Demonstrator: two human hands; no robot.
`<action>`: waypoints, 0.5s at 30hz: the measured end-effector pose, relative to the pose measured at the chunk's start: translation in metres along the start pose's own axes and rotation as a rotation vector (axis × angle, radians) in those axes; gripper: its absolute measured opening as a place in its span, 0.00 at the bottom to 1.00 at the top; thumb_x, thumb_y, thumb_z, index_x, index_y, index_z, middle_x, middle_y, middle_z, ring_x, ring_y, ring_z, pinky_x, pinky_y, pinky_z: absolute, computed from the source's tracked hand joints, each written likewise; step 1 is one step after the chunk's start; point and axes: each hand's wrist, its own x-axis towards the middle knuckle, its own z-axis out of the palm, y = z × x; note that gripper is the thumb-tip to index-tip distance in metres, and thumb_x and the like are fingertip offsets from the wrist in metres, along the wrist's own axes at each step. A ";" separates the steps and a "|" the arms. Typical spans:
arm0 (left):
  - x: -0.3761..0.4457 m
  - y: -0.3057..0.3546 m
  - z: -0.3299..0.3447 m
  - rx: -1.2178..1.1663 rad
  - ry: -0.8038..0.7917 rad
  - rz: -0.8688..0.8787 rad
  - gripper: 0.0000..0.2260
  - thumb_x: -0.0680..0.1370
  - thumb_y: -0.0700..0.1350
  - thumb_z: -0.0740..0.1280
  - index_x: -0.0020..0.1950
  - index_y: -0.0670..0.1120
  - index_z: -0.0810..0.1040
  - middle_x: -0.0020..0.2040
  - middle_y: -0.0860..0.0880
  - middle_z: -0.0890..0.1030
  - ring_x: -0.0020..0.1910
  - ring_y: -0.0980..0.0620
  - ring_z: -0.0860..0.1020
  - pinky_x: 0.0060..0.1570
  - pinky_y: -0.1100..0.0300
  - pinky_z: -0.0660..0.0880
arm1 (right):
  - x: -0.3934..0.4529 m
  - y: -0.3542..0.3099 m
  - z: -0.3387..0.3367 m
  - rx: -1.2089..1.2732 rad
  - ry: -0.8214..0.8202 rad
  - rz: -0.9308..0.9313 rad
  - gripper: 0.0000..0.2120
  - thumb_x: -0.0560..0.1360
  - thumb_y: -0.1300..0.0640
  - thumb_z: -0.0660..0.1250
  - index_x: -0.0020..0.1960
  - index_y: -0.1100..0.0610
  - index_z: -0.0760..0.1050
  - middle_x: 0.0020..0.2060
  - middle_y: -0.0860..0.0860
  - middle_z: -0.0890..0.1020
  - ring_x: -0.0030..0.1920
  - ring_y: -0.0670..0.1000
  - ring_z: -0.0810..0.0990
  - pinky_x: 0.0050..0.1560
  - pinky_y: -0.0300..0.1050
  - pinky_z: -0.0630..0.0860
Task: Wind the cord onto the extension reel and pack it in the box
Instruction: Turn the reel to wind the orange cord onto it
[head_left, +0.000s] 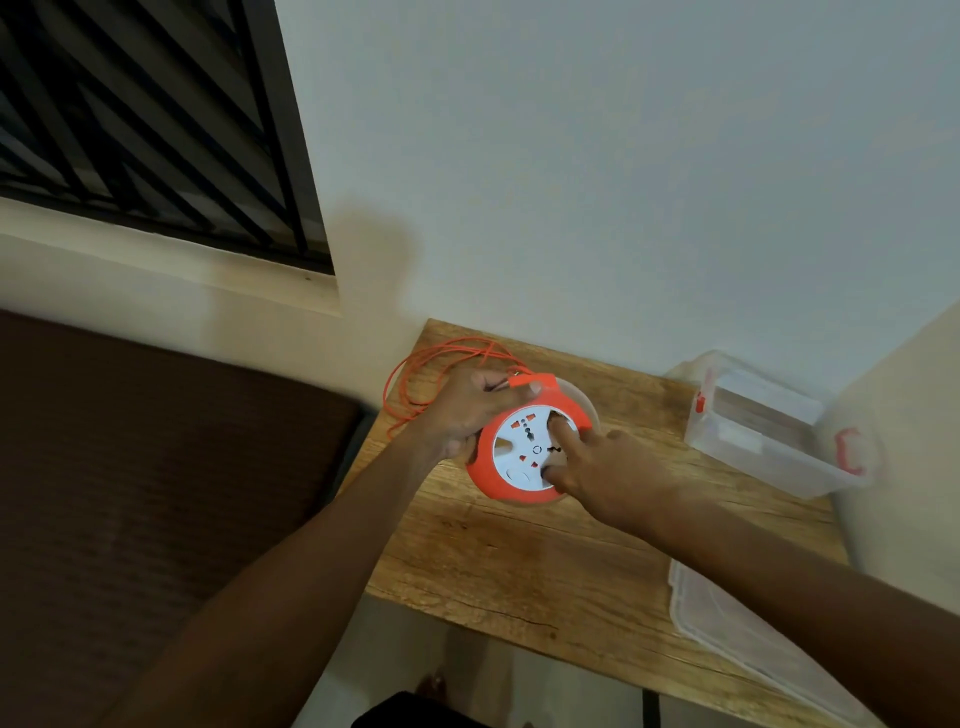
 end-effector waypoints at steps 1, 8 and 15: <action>-0.001 0.002 -0.002 0.032 0.002 0.028 0.18 0.79 0.48 0.76 0.58 0.34 0.84 0.45 0.40 0.87 0.36 0.50 0.85 0.31 0.60 0.81 | 0.000 -0.001 -0.001 -0.001 -0.002 0.010 0.20 0.80 0.58 0.60 0.71 0.50 0.66 0.72 0.65 0.58 0.55 0.65 0.77 0.46 0.56 0.80; 0.002 0.014 -0.004 -0.002 0.055 0.108 0.21 0.80 0.48 0.74 0.53 0.27 0.79 0.46 0.39 0.79 0.36 0.46 0.81 0.31 0.63 0.76 | 0.001 -0.012 -0.012 0.065 0.020 0.165 0.23 0.79 0.60 0.57 0.71 0.45 0.62 0.67 0.67 0.65 0.39 0.59 0.81 0.33 0.47 0.71; 0.007 0.012 0.011 -0.224 0.112 0.092 0.12 0.81 0.45 0.74 0.45 0.37 0.82 0.35 0.44 0.84 0.28 0.52 0.82 0.25 0.66 0.74 | 0.009 -0.030 -0.005 0.427 0.078 0.424 0.32 0.70 0.61 0.65 0.69 0.40 0.66 0.63 0.59 0.66 0.40 0.56 0.80 0.32 0.43 0.71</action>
